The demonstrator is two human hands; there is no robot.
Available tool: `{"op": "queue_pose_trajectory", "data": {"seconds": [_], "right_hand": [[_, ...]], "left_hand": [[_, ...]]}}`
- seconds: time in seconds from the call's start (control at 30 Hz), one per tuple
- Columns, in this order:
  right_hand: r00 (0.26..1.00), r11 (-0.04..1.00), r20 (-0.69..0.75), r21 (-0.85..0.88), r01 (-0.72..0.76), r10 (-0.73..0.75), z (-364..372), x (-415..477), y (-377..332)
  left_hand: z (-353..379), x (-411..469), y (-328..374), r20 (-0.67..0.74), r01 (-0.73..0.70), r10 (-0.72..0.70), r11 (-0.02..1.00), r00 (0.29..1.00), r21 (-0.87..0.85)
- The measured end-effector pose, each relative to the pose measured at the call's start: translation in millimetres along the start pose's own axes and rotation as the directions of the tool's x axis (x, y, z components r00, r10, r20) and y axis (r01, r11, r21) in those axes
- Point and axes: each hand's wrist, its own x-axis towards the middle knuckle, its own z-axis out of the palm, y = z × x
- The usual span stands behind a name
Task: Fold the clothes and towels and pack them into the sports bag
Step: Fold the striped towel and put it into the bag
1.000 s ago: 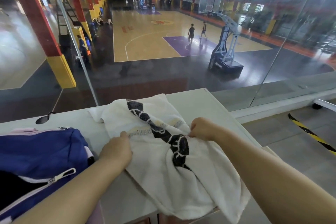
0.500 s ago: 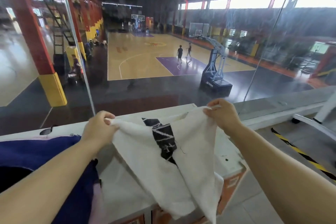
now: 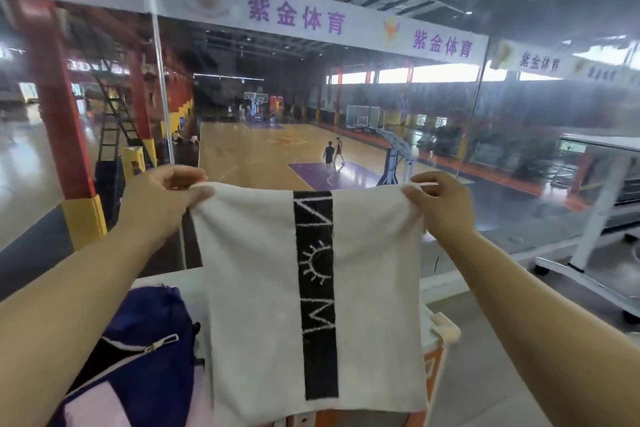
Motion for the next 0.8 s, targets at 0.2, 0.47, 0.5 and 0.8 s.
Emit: {"op": "queue_pose_trajectory", "data": {"seconds": [0.2,0.47,0.5,0.8], "right_hand": [[0.993,0.962,-0.021,0.249,0.114,-0.113,-39.9,-24.7,-31.4],[0.91,0.927,-0.326,0.181,0.327,-0.257,-59.0,-51.1,-42.8],[0.903,0.928,-0.339,0.165,0.333,-0.264,-56.8,-51.5,-41.9],[0.989,0.997,-0.121,-0.011,0.081,-0.082,20.5,1.8,20.3]], "left_hand": [[-30.0,-10.7,35.1,0.072,-0.12,0.128,0.987,0.989,-0.111],[-52.9,-1.3,36.1,0.106,-0.205,0.206,0.979,0.973,-0.019],[-51.8,1.0,35.2,0.097,-0.205,0.205,0.979,0.974,-0.008],[12.0,44.6,-28.2,0.2,-0.17,0.107,0.928,0.974,0.332]]}}
